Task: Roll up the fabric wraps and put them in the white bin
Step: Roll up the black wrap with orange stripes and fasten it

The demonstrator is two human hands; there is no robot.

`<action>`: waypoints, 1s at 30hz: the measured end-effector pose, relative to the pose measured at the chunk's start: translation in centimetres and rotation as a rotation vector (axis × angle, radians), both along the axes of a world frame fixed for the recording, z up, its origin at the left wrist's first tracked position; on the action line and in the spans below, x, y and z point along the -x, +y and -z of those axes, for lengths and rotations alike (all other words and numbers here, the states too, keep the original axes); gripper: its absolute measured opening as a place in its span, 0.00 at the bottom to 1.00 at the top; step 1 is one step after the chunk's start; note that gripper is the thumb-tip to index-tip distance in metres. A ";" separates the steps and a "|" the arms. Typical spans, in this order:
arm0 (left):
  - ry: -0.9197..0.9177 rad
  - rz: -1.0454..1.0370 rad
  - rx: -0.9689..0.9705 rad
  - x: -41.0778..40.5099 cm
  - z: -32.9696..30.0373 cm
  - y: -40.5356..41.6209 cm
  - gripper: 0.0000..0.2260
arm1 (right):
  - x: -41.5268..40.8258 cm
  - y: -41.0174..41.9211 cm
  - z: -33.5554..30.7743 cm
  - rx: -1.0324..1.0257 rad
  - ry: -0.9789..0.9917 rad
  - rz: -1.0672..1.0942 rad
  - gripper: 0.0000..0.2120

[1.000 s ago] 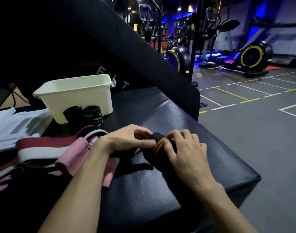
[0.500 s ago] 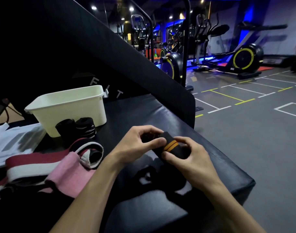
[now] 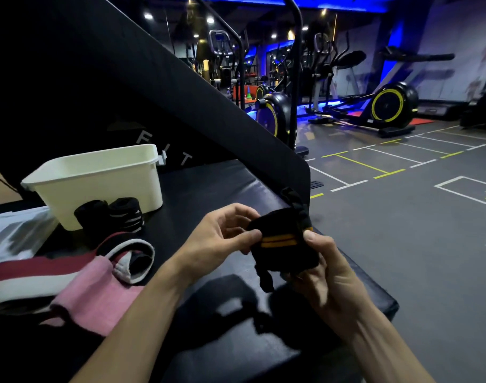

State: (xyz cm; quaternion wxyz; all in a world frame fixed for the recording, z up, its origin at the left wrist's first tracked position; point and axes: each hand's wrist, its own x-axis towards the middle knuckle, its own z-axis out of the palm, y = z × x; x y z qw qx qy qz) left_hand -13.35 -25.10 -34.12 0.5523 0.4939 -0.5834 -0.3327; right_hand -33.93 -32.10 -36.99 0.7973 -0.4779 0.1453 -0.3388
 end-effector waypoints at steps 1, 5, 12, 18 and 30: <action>0.001 -0.003 0.000 -0.1 0.0 0.0 0.07 | 0.1 0.0 0.0 -0.012 0.000 -0.004 0.12; -0.011 0.027 -0.033 0.2 0.0 0.2 0.07 | -0.1 0.4 0.1 -0.078 0.001 -0.047 0.29; -0.049 -0.002 -0.034 0.4 -0.2 0.4 0.10 | 0.3 0.5 -0.7 -0.238 -0.034 -0.265 0.39; -0.289 -0.081 -0.040 0.5 -0.2 0.7 0.13 | 1.3 0.3 -0.4 -0.152 -0.001 -0.412 0.35; -0.017 -0.178 0.014 0.6 -0.8 0.4 0.10 | 0.5 0.9 0.7 0.758 0.382 0.552 0.23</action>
